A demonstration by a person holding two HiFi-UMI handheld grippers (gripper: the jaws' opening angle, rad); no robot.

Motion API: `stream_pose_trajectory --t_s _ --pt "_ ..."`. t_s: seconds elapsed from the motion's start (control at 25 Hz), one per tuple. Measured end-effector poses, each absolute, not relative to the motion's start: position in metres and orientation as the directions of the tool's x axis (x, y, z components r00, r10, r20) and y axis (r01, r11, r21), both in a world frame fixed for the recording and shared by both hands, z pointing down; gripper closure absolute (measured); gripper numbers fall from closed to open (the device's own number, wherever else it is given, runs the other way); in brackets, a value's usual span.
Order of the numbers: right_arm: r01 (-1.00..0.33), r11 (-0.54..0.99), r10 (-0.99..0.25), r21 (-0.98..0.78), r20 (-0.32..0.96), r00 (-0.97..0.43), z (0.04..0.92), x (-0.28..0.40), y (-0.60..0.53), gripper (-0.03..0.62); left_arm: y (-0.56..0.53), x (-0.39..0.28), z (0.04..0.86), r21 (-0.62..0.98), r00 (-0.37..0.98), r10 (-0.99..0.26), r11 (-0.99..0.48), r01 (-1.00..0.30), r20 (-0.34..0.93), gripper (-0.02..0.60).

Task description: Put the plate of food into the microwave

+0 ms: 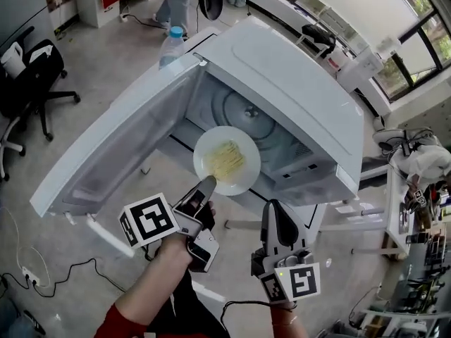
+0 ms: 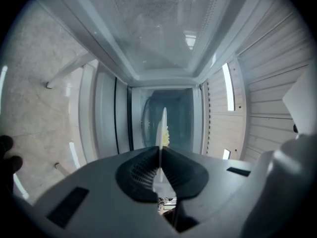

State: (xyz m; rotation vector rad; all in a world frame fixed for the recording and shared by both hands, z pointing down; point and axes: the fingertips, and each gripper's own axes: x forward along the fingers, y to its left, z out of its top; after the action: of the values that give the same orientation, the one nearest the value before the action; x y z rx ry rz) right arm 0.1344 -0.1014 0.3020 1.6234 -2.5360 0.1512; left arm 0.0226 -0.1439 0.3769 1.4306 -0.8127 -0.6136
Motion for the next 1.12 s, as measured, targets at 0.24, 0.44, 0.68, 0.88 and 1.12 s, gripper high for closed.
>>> stream_pose_trajectory --t_s 0.24,0.44,0.68,0.88,1.12 --pt "-0.903 0.429 -0.892 0.027 0.172 -0.419 0.32 0.137 -0.136 0.579 -0.203 0.038 0.384 0.997 0.565 -0.822 0.026 -0.077 0.065 0.56" --pt "-0.897 0.437 -0.892 0.067 0.16 -0.423 0.326 0.137 -0.163 0.579 -0.255 0.056 0.39 0.999 0.556 -0.83 0.018 -0.049 0.042 0.56" --pt "-0.893 0.439 -0.894 0.096 0.14 -0.425 0.331 0.131 -0.191 0.579 -0.289 0.078 0.392 0.996 0.576 -0.815 0.012 -0.083 0.058 0.56" --pt "-0.897 0.432 -0.9 0.096 0.116 -0.421 0.327 0.124 -0.209 0.579 -0.305 0.082 0.389 0.99 0.578 -0.811 0.007 -0.139 0.087 0.56" --pt "-0.907 0.408 -0.911 0.098 0.101 -0.399 0.329 0.126 -0.224 0.579 -0.318 0.082 0.397 0.984 0.587 -0.8 0.028 -0.175 0.127 0.56"
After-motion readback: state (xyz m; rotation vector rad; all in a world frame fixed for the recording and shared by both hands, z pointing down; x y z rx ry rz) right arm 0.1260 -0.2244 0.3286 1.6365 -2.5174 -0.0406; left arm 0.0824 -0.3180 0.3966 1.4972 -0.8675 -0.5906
